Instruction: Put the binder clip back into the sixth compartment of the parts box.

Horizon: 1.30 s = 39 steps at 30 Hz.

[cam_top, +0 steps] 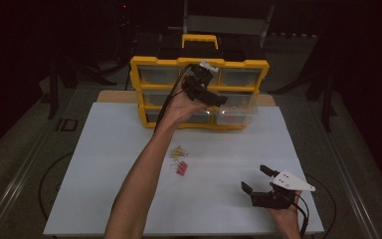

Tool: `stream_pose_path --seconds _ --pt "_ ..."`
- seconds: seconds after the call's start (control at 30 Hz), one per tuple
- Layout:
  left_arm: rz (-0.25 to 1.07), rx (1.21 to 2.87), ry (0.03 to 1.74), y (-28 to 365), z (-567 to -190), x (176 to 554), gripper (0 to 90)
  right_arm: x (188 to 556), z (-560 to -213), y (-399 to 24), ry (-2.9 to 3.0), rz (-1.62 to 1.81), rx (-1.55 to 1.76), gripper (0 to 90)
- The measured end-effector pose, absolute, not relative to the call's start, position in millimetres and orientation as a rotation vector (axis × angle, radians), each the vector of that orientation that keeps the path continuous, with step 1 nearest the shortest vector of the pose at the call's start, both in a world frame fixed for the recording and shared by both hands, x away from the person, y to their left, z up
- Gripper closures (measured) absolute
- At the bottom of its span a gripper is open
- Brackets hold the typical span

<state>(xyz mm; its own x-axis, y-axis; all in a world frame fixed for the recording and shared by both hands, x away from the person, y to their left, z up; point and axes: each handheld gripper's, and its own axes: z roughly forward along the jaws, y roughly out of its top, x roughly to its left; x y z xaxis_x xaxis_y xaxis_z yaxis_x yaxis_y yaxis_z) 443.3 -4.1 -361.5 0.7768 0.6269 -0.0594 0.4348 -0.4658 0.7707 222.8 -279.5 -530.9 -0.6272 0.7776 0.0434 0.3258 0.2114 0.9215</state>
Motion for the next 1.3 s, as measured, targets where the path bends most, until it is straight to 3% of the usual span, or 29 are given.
stream_pose_path --seconds 0.23,1.3 --pt "0.333 2.147 0.814 19.2 -374.2 428.7 9.5 222.6 -531.6 -278.8 2.065 1.389 1.02 7.6" --pt "0.369 2.143 0.945 88.4 -451.8 353.8 15.3 218.6 -530.4 -276.1 2.071 1.38 1.016 7.6"
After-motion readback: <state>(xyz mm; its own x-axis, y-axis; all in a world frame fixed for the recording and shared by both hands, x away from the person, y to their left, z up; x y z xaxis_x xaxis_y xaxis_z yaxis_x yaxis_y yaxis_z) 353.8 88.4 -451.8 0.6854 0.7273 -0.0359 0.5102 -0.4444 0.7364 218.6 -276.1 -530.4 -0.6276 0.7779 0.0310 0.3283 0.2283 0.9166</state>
